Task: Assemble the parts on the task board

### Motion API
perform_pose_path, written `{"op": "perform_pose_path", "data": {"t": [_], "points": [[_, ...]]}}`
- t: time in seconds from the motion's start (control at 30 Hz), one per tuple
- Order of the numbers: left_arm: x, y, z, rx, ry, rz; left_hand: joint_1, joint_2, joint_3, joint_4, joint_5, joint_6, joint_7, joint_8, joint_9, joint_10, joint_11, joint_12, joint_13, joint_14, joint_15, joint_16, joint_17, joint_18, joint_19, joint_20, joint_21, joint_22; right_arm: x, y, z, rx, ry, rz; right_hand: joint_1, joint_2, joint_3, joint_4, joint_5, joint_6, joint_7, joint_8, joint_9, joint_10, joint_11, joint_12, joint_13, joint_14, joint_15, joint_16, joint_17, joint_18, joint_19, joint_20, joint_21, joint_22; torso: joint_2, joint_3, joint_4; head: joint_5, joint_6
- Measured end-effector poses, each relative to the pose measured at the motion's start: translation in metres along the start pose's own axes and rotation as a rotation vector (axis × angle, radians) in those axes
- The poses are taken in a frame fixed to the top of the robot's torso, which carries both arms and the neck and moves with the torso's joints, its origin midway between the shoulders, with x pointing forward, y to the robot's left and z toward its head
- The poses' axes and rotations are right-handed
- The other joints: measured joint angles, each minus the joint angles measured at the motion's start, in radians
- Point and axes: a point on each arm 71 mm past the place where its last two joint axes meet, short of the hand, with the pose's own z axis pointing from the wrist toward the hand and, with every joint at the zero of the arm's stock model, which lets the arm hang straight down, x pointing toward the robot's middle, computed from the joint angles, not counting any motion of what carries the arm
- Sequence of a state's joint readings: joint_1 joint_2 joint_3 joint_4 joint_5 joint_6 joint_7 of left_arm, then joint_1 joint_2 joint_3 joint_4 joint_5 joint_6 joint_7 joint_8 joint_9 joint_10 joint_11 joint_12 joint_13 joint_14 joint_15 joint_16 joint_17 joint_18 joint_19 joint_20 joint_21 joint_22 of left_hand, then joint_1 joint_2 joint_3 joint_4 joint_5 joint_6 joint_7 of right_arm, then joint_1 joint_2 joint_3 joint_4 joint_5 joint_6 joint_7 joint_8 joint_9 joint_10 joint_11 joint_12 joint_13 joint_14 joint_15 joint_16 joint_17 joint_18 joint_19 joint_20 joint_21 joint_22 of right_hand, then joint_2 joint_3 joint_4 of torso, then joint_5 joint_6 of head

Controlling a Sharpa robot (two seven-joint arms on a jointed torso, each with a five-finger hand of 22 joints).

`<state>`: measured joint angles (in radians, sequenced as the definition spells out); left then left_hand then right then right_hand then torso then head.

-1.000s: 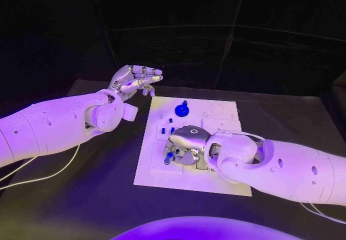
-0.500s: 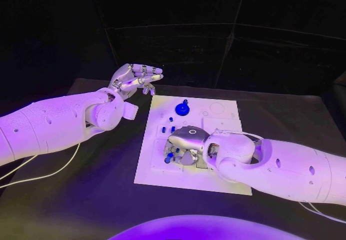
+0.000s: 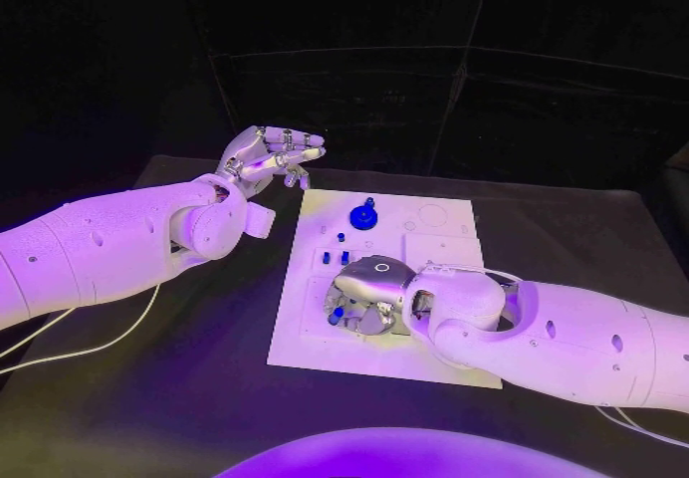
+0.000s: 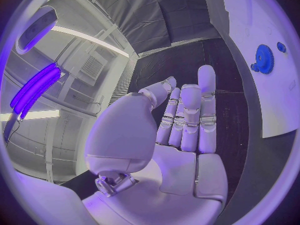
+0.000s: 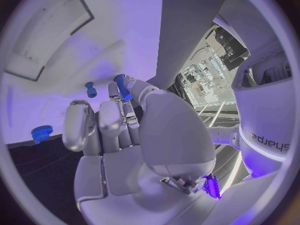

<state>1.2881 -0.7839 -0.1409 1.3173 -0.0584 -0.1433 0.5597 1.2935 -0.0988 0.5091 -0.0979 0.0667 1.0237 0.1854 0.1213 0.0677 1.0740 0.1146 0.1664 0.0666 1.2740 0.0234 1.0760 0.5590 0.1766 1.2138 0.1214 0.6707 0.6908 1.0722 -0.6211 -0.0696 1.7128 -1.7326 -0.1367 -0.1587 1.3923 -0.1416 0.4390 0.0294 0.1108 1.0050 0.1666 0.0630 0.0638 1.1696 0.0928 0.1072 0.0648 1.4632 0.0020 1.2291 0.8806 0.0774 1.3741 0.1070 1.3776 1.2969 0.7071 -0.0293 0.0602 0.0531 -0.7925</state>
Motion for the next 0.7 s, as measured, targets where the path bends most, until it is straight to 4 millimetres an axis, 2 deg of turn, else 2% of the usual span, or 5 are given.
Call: {"op": "perform_pose_path", "data": {"t": [0.5,0.6,0.7], "points": [[-0.0005,0.0,-0.0004,-0.001,0.0,0.0,0.0,0.0,0.0,0.0,0.0,0.0,0.0,0.0,0.0,0.0,0.0,0.0,0.0,0.0,0.0,0.0,0.0,0.0,0.0,0.0,0.0,0.0,-0.0022,0.0012,0.0006,-0.005,-0.034,0.009,-0.006,-0.006,-0.009,0.005,0.0,-0.029,-0.004,0.0,0.0,-0.01,0.004,-0.004,0.0,0.0,0.0,0.0,-0.005,0.0,-0.004,0.004,0.0,-0.003,0.0,0.0,0.0,0.001,0.0],[-0.0005,0.0,-0.0005,-0.002,0.0,0.0,0.0,0.0,0.0,0.0,0.0,0.0,0.0,0.0,0.0,0.0,0.0,0.0,0.0,0.0,0.0,0.0,0.0,0.0,0.0,0.0,0.0,0.0,-0.0029,0.0015,0.0004,-0.006,-0.043,0.013,-0.019,-0.019,-0.032,0.009,-0.021,-0.055,0.0,0.0,0.0,-0.047,0.009,-0.02,0.0,-0.01,0.01,-0.015,-0.038,0.0,-0.024,0.013,-0.027,-0.032,0.0,0.0,0.0,0.001,0.0],[-0.0007,0.0,-0.0006,-0.002,0.0,0.0,0.004,0.004,-0.003,-0.003,0.0,0.0,0.0,0.0,0.0,0.0,0.0,0.004,0.0,0.0,0.0,0.0,-0.002,0.0,0.0,0.0,0.0,-0.001,-0.0036,0.0001,-0.0017,-0.004,-0.054,0.017,-0.026,-0.026,-0.069,0.01,-0.024,-0.089,0.005,0.0,0.001,-0.102,0.014,-0.03,-0.002,-0.018,0.018,-0.045,-0.086,0.0,-0.057,0.017,-0.063,-0.076,0.0,0.0,0.0,0.0,0.0]]}}
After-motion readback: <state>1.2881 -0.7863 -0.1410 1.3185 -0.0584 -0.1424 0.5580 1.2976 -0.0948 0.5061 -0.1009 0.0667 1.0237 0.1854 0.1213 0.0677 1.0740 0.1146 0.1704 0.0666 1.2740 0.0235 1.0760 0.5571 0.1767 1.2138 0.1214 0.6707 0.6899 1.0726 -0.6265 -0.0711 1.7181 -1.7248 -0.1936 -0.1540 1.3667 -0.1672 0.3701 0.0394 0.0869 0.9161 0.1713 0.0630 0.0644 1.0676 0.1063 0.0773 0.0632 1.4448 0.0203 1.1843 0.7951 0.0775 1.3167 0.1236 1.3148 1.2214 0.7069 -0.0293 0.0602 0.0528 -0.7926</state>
